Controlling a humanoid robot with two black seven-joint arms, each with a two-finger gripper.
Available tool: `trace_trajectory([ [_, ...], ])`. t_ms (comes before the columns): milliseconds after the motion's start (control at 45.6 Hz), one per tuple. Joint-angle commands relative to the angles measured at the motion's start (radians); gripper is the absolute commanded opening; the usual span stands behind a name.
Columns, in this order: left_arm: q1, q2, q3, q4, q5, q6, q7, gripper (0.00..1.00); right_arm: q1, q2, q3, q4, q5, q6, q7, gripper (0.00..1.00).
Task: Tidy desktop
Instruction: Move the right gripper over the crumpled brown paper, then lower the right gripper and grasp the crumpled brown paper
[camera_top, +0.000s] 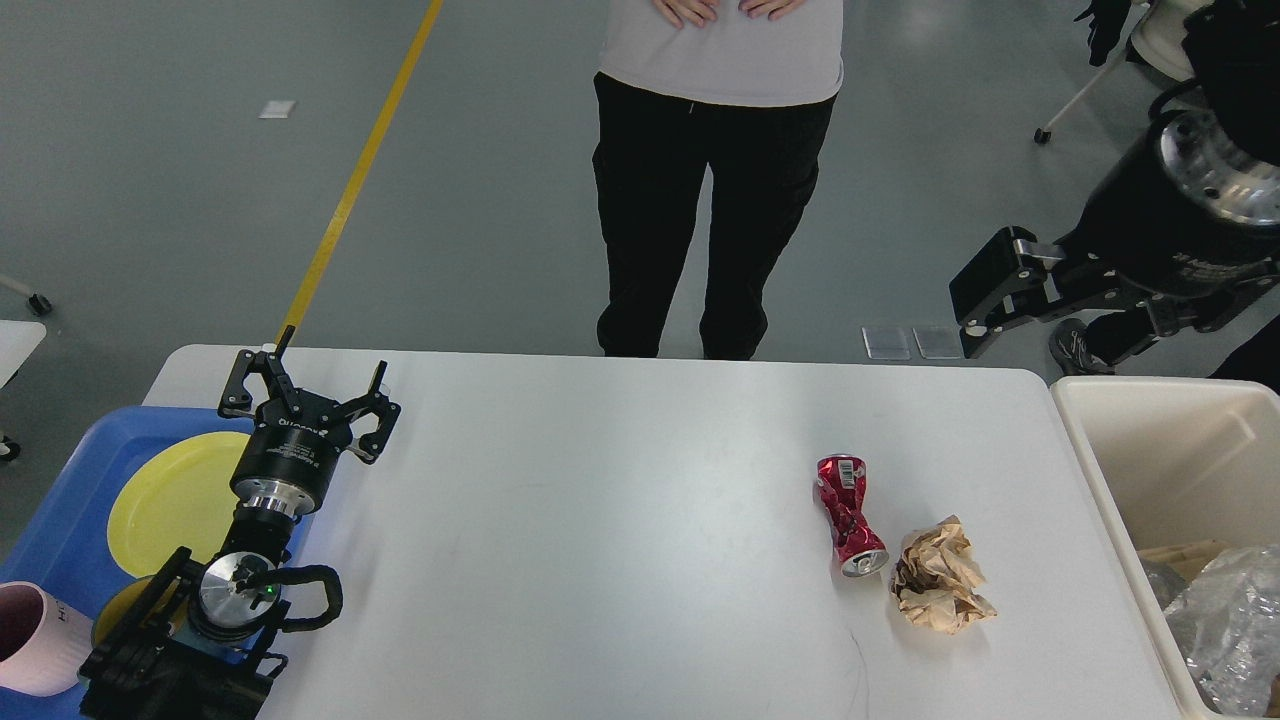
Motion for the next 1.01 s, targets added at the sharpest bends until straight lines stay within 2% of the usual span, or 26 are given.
trace_trajectory([
  [0, 0.000, 0.000, 0.000, 0.000, 0.000, -0.002, 0.000, 0.97, -0.101, 0.001, 0.006, -0.009, -0.005, -0.025, -0.003, 1.00],
  [241, 0.000, 0.000, 0.000, -0.001, 0.000, -0.002, 0.000, 0.97, -0.419, 0.001, 0.019, -0.041, -0.008, -0.333, -0.005, 1.00],
  [351, 0.000, 0.000, 0.000, 0.000, 0.000, -0.002, 0.000, 0.97, -0.563, 0.004, 0.059, -0.076, -0.009, -0.422, -0.005, 1.00],
  [548, 0.000, 0.000, 0.000, -0.001, 0.000, 0.000, 0.000, 0.97, -0.772, 0.044, 0.085, -0.168, -0.011, -0.551, -0.005, 1.00],
  [876, 0.000, 0.000, 0.000, 0.000, 0.000, -0.002, 0.000, 0.97, -1.143, 0.125, 0.134, -0.440, -0.008, -0.667, -0.005, 1.00],
  [986, 0.000, 0.000, 0.000, 0.000, 0.000, -0.002, 0.000, 0.97, -1.201, 0.130, 0.137, -0.480, -0.008, -0.704, -0.003, 1.00],
])
